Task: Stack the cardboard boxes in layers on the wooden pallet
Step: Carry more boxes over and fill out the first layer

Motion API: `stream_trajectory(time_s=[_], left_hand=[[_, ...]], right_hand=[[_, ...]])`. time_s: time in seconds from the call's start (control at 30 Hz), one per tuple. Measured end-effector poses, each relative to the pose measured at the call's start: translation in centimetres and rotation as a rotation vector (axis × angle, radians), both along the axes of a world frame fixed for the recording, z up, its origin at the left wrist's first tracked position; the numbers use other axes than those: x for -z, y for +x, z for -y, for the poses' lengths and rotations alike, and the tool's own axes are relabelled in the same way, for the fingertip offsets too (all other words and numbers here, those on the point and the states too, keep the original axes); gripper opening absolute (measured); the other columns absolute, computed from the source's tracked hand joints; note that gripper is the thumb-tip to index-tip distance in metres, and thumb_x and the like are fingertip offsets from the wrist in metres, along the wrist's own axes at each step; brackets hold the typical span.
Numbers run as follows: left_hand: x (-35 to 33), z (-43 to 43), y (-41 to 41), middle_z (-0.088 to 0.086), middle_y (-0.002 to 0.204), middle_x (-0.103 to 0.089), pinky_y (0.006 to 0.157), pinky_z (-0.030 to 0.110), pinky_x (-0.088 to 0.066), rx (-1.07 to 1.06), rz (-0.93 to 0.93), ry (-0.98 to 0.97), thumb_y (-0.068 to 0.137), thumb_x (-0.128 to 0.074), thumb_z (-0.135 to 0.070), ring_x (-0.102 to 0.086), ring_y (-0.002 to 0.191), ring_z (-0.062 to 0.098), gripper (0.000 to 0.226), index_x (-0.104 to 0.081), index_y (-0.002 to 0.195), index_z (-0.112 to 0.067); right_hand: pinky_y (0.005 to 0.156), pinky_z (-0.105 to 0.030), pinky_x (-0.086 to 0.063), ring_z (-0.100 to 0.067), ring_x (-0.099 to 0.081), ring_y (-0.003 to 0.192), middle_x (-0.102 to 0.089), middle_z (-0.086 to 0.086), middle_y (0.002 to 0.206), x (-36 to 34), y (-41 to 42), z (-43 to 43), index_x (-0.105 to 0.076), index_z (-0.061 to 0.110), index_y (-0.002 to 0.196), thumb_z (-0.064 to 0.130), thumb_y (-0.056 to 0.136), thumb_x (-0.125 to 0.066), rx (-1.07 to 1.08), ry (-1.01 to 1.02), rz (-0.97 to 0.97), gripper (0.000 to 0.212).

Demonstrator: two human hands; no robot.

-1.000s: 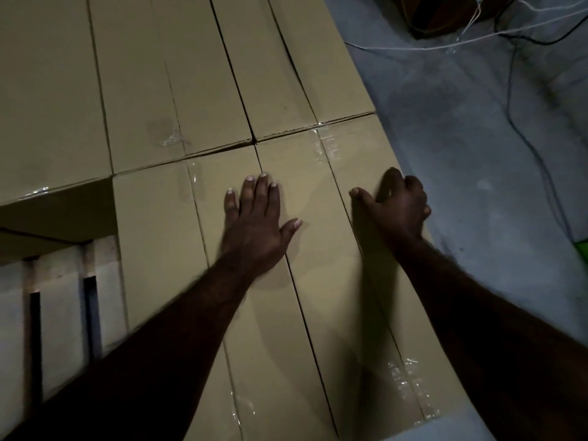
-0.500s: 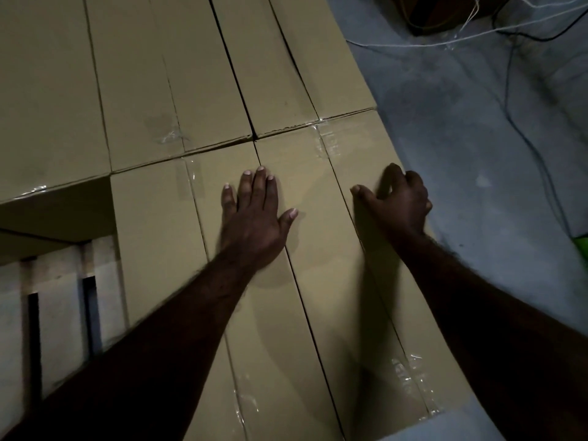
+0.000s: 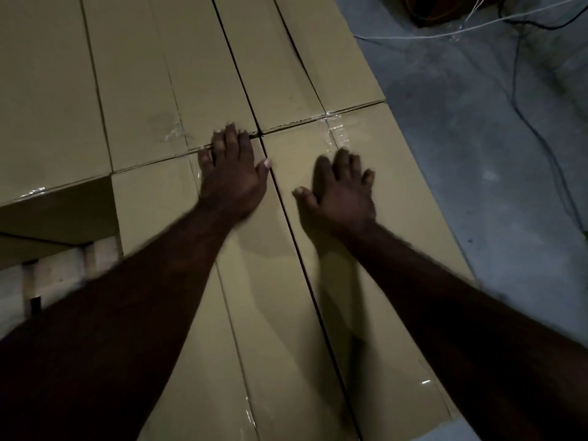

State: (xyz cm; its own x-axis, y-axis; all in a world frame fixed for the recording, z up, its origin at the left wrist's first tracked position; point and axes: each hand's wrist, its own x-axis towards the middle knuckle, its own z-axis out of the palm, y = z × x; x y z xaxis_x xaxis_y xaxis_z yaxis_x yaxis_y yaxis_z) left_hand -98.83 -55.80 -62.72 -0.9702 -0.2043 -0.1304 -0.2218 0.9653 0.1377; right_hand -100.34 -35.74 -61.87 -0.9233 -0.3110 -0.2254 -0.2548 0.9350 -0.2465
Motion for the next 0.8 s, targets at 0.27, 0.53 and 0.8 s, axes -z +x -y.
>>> stream_trajectory(time_s=[0.27,0.53,0.8], left_hand=[[0.5,0.5,-0.4,0.012,0.165,-0.012,0.118,0.061,-0.008,0.045,-0.019,-0.022,0.103,-0.025,-0.049,-0.009,0.152,0.032,0.065,-0.018,0.156,-0.012],[-0.7,1.1,0.1,0.009,0.167,-0.007,0.121,0.056,-0.001,0.061,-0.008,0.165,0.105,-0.030,-0.045,-0.002,0.153,0.030,0.063,-0.017,0.157,-0.014],[-2.5,6.5,11.8,0.014,0.162,-0.024,0.121,0.044,-0.019,-0.517,-0.285,0.321,0.097,-0.054,-0.038,-0.020,0.150,0.032,0.063,-0.038,0.150,-0.007]], right_hand=[[0.120,-0.059,0.006,-0.042,0.010,0.152,0.004,-0.029,0.163,1.2,1.2,3.0,-0.007,0.011,0.159,0.079,0.089,-0.026,0.042,0.030,-0.050,0.099],[0.121,-0.058,0.006,-0.037,0.014,0.152,0.011,-0.021,0.165,-0.1,3.7,5.3,-0.004,0.020,0.160,0.075,0.091,-0.028,-0.130,0.038,0.015,0.092],[0.121,-0.061,0.000,-0.039,0.009,0.152,0.010,-0.020,0.165,-1.6,4.6,7.0,-0.001,0.019,0.160,0.066,0.096,-0.033,-0.134,0.087,0.077,0.085]])
